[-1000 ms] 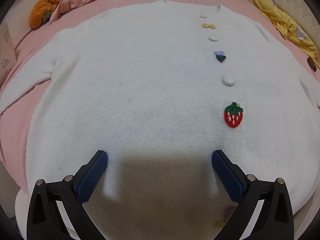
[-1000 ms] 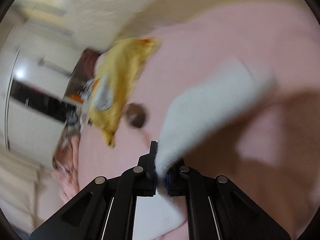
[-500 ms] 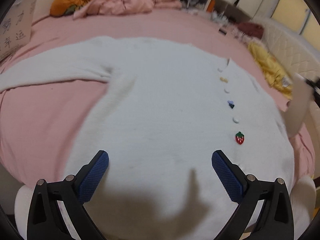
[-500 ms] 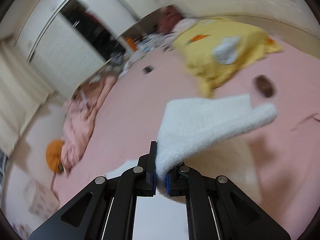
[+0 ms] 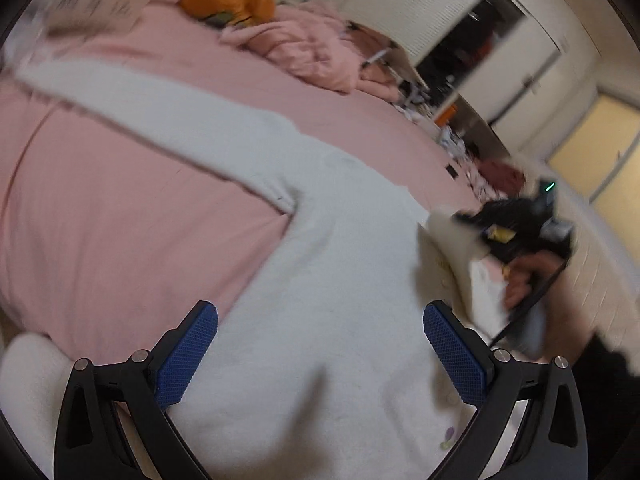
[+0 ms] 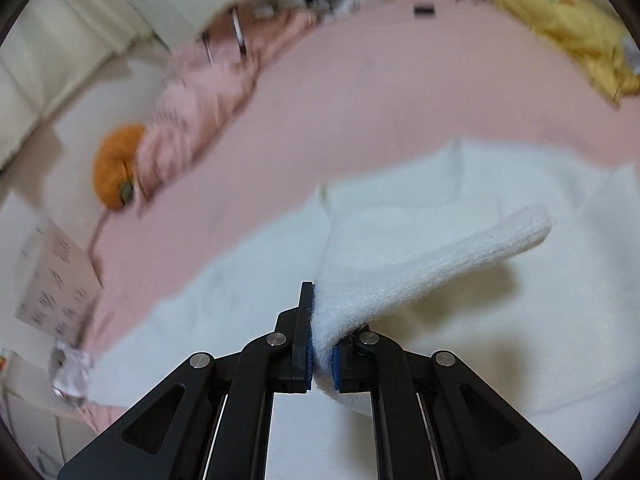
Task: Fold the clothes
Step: 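Carry the held sleeve across the cardigan body with the right gripper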
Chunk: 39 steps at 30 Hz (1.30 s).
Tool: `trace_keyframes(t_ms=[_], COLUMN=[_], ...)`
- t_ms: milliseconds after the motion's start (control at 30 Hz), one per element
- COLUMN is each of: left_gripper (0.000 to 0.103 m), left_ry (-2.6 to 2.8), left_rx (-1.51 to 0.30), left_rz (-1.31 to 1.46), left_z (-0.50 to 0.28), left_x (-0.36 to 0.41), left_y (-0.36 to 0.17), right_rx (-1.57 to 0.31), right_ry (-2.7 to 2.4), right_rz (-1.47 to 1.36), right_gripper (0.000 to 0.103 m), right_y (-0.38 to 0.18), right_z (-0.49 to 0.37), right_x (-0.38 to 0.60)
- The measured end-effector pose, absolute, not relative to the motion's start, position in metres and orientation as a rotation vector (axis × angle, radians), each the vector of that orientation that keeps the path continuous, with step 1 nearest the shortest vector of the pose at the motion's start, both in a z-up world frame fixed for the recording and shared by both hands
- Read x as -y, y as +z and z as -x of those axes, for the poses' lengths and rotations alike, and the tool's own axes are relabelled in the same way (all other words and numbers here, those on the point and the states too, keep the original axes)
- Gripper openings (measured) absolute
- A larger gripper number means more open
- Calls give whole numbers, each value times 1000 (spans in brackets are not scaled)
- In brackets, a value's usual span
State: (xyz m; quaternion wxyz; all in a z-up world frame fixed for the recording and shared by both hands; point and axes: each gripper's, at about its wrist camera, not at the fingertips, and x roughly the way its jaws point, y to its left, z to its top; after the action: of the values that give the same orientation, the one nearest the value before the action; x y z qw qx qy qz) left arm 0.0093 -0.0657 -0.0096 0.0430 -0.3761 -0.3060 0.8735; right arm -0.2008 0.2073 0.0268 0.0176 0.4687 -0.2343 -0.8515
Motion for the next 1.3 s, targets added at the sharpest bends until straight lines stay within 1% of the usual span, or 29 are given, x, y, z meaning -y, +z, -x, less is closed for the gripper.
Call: trace_keyframes(t_ms=[67, 133, 267, 300, 367, 400, 433, 500, 533, 567, 600, 667, 700, 733, 800, 867, 900, 933, 1033, 1100, 1133, 1267, 1300], left_gripper=[103, 103, 103, 103, 103, 103, 103, 103, 103, 103, 103, 103, 103, 103, 103, 103, 103, 103, 103, 103, 103, 103, 103], left_ry=[2637, 2623, 2619, 2620, 2617, 2617, 2616, 2610, 2599, 2584, 2575, 2567, 2568, 2570, 2574, 2581, 2586, 2590, 2603, 2608, 2611, 2618, 2617], left_rx=[1004, 1032, 1020, 1014, 1011, 1014, 1019, 1037, 1053, 1074, 1091, 1117, 1123, 1127, 1124, 1109, 1098, 1085, 1050, 1034, 1029, 1015, 1013], left_rz=[1163, 1167, 1156, 1156, 1157, 1158, 1159, 1163, 1167, 1176, 1187, 1191, 1190, 1190, 1196, 1207, 1210, 1214, 1233, 1240, 1242, 1255, 1257], left_z=[-7, -4, 1, 1, 3, 4, 5, 5, 6, 7, 8, 9, 9, 9, 10, 11, 11, 12, 14, 13, 13, 15, 15], left_x=[70, 68, 64, 63, 62, 63, 63, 65, 67, 67, 69, 72, 73, 74, 74, 73, 72, 70, 66, 64, 64, 63, 63], left_y=[-17, -21, -23, -22, -23, -23, -24, -26, -28, -31, -33, -36, -36, -36, -37, -37, -37, -37, -38, -37, -37, -38, -38], right_rx=[749, 759, 749, 717, 569, 505, 467, 489, 495, 489, 477, 415, 393, 376, 413, 465, 439, 387, 148, 6, -119, -857, -974], right_ry=[-2633, -2639, -2664, -2663, -2671, -2670, -2645, -2541, -2553, -2552, -2534, -2488, -2469, -2446, -2361, -2245, -2205, -2205, -2276, -2328, -2374, -2582, -2570], right_rz=[-1543, -1573, -1516, -1511, -1537, -1567, -1618, -1725, -1678, -1633, -1590, -1535, -1517, -1505, -1482, -1484, -1496, -1509, -1635, -1620, -1593, -1469, -1439], right_gripper=[7, 7, 7, 7, 7, 10, 10, 11, 18, 36, 57, 78, 81, 82, 84, 84, 84, 84, 84, 84, 84, 84, 84], right_y=[0, -11, 3, 8, 13, 11, 3, -22, -22, -20, -17, -11, -8, -6, -3, -5, -6, -7, -21, -23, -20, -18, -21], right_z=[200, 196, 203, 207, 213, 216, 221, 223, 221, 219, 217, 212, 210, 209, 205, 207, 207, 209, 212, 214, 213, 207, 206], right_x=[-196, -191, -183, -178, -162, -155, -149, -145, -145, -143, -140, -129, -124, -120, -122, -123, -120, -117, -109, -95, -84, -26, -13])
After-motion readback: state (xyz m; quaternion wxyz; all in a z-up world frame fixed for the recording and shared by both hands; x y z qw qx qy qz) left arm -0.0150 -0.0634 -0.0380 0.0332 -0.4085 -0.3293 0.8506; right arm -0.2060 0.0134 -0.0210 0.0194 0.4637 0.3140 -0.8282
